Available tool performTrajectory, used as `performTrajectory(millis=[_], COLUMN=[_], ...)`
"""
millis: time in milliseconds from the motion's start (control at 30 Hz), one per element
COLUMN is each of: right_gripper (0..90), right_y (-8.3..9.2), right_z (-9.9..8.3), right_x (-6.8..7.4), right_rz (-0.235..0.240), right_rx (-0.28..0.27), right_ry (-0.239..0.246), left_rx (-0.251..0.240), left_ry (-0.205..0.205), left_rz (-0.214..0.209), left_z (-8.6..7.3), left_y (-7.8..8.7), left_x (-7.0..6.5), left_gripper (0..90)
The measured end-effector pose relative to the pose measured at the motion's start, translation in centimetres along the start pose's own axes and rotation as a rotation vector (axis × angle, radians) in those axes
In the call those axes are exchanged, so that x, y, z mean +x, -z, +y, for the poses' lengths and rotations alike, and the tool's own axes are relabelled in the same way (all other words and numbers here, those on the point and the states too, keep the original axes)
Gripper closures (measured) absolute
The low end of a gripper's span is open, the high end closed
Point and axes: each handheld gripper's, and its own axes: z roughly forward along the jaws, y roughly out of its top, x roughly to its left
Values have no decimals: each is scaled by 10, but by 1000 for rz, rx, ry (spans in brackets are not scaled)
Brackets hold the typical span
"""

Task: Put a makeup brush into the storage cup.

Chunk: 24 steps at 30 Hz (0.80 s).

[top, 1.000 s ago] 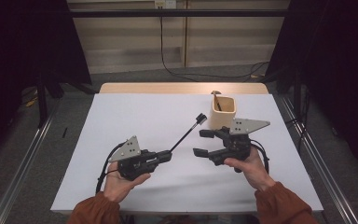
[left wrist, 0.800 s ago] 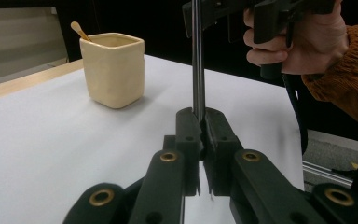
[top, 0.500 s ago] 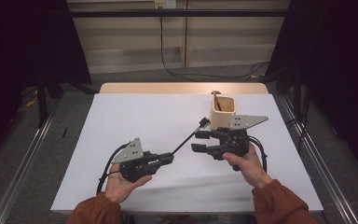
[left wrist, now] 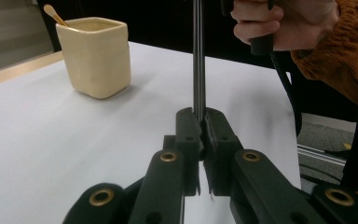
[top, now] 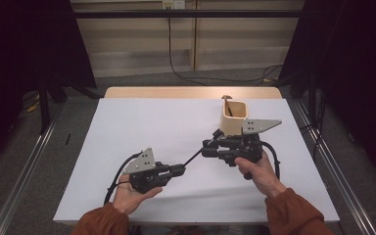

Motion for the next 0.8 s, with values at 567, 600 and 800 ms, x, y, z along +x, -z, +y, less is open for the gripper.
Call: performTrajectory(millis=[567,600,800], right_gripper=[844,846,851], right_y=[-1,-1,-2], right_z=[0,-1,0], right_x=[-2,-2,0], right_rz=[44,46,47], right_rx=[-10,-9,-4], right_ry=[-26,-27,-27], left_rx=[4,4,1], left_ry=[-7,-8,-2], left_rz=[23,28,37], left_z=[-5,-5,-5], left_y=[-6,-6,-6], left_x=[1,2,2], left_gripper=[842,840,792])
